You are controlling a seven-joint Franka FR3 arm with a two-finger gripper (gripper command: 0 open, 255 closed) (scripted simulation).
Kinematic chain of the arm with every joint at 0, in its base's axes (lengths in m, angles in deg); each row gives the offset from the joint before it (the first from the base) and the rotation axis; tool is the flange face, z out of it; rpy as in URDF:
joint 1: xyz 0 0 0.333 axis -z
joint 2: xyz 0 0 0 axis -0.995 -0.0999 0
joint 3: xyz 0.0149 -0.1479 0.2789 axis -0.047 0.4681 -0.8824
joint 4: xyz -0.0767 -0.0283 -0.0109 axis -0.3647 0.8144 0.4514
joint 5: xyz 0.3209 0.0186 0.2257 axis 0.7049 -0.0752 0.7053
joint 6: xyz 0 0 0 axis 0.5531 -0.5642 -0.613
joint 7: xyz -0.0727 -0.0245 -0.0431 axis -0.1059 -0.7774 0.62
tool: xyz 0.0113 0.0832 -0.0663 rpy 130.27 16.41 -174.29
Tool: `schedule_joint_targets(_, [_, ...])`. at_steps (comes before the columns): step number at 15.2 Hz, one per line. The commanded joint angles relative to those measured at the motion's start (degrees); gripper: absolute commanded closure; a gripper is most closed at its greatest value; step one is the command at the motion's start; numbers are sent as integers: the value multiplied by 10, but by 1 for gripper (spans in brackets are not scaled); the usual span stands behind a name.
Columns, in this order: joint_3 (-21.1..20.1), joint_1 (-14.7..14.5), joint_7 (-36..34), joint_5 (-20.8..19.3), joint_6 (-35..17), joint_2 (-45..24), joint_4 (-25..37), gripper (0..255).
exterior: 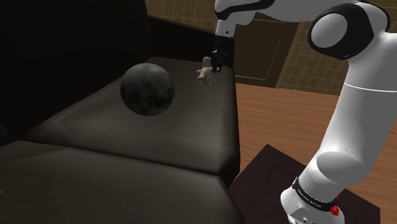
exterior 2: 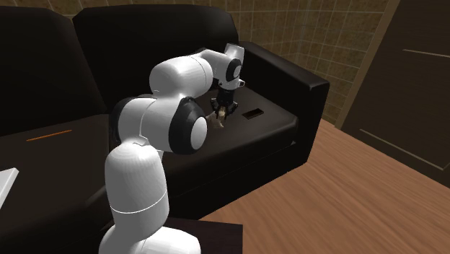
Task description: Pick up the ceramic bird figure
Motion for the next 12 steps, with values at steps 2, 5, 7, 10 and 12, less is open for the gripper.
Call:
schedule_joint_targets(2, [0,1,-3,0,22,-1,23,255])
schedule_joint_targets(5, [1,2,-7,0,47,-4,51,255])
schedule_joint_targets(7, [1,4,-9,1,63,-8,71,255])
schedule_joint_targets(10, [1,6,-12,2,89,-14,104,255])
schedule_joint_targets(12, [1,6,-12,3,90,-14,105,255])
